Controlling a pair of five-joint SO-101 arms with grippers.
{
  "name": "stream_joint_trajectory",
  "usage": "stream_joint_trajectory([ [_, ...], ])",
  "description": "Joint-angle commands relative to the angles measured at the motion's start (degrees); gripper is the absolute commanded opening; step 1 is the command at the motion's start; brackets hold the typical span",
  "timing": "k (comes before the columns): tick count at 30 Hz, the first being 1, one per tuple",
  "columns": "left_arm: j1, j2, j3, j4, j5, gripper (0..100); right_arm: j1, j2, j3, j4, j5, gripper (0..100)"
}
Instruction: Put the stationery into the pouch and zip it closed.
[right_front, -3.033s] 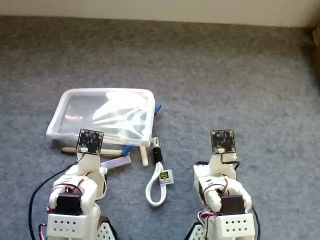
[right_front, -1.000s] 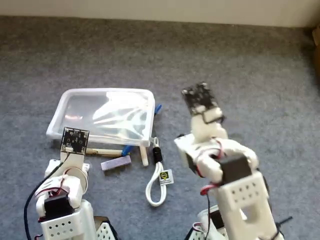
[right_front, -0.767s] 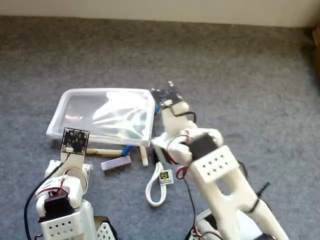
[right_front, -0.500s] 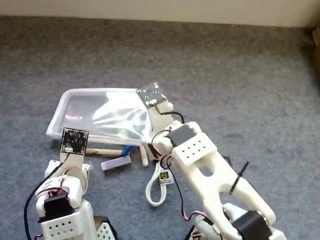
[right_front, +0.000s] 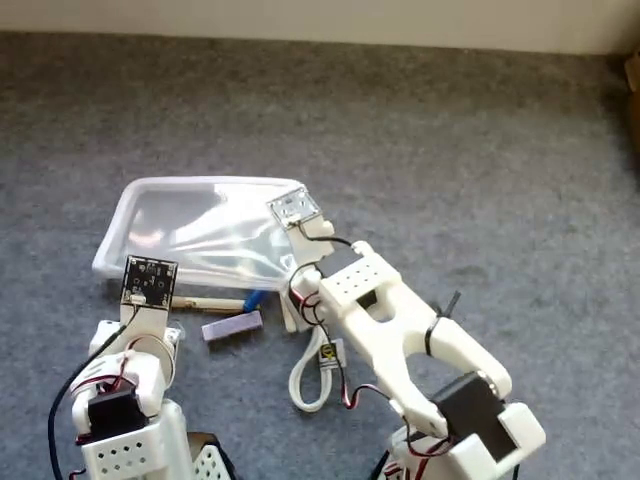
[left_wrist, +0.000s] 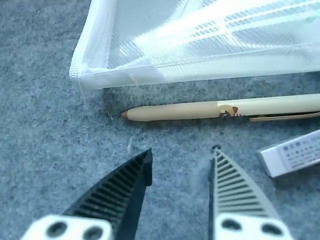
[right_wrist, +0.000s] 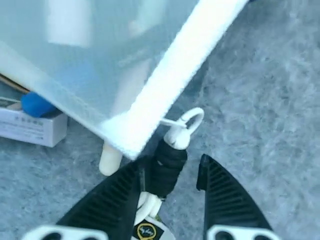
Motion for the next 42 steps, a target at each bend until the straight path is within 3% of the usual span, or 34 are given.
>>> stream_joint_trajectory([
  [1, -0.57, -0.48, -0.31, 0.18, -0.53, 19, -0.48, -0.13, -2.68, -1.01, -0.26, 15.1],
  [13, -0.57, -0.48, 0.48, 0.18, -0.53, 19, -0.48, 0.31, -0.57, -1.01, -0.35, 14.8],
  [19, -0.57, -0.48, 0.48, 0.18, -0.53, 19, -0.57, -0.22, -0.48, -0.92, -0.26, 0.1],
  [23, -0.57, -0.48, 0.48, 0.18, -0.53, 19, -0.57, -0.66, -0.92, 0.31, -0.26, 0.6],
  [29, -0.66, -0.48, -1.45, 0.26, 0.00, 19, -0.66, -12.97, -0.57, 3.38, 2.02, 0.6],
  [33, -3.38, -0.48, -6.02, 0.35, 6.95, 19, -2.51, -21.58, -0.48, 6.20, 4.57, 0.6],
  [42, 0.48, -0.48, -13.93, 0.62, 16.09, 31, -9.01, -32.04, -1.10, 9.27, 11.43, 0.6],
])
